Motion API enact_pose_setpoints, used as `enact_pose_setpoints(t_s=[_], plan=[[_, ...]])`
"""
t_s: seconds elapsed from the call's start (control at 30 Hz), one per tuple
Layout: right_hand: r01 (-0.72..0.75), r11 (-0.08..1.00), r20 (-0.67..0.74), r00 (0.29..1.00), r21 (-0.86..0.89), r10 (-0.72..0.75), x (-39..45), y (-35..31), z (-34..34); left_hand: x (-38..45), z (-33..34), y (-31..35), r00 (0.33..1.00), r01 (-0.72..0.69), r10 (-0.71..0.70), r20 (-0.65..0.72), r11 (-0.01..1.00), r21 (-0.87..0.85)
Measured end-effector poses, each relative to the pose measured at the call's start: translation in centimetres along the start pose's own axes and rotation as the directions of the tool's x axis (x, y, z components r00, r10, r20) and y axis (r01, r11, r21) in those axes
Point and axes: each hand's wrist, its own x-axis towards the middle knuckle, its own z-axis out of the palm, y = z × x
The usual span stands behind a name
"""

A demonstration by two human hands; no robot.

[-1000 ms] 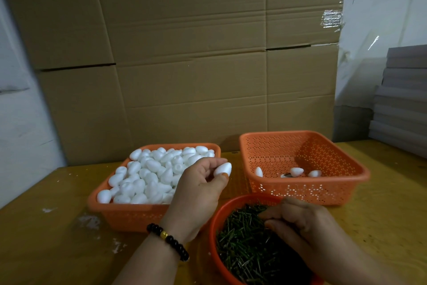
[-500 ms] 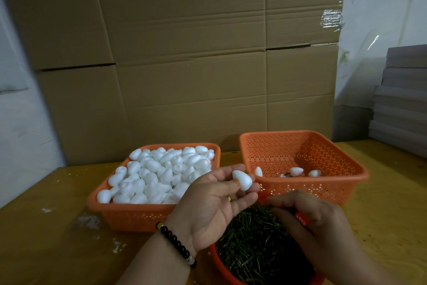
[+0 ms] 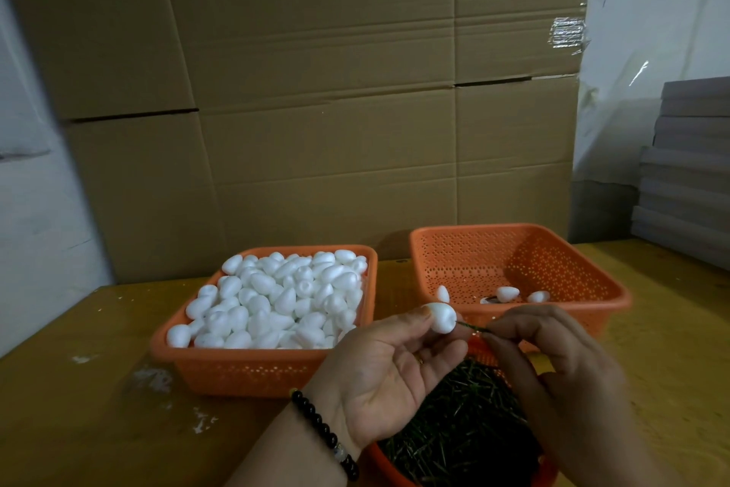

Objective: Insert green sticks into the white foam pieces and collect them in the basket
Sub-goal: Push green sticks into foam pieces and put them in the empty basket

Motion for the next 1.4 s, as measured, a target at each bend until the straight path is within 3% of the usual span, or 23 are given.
enact_pose_setpoints(t_s=[0.53,1.4], plan=[[0.04,0.999,0.057,0.998,-0.023,-0.038,-0.1,0.0,-0.1,0.4,0.2,-1.3,0.997,-0.025,0.028,-0.075,0.999,0.047],[0.038,0.998,0.15,0.988,-0.048,-0.031,-0.3,0.5,0.1,0.5,0.1,-1.7,0.996,-0.039,0.045,-0.073,0.997,0.072]])
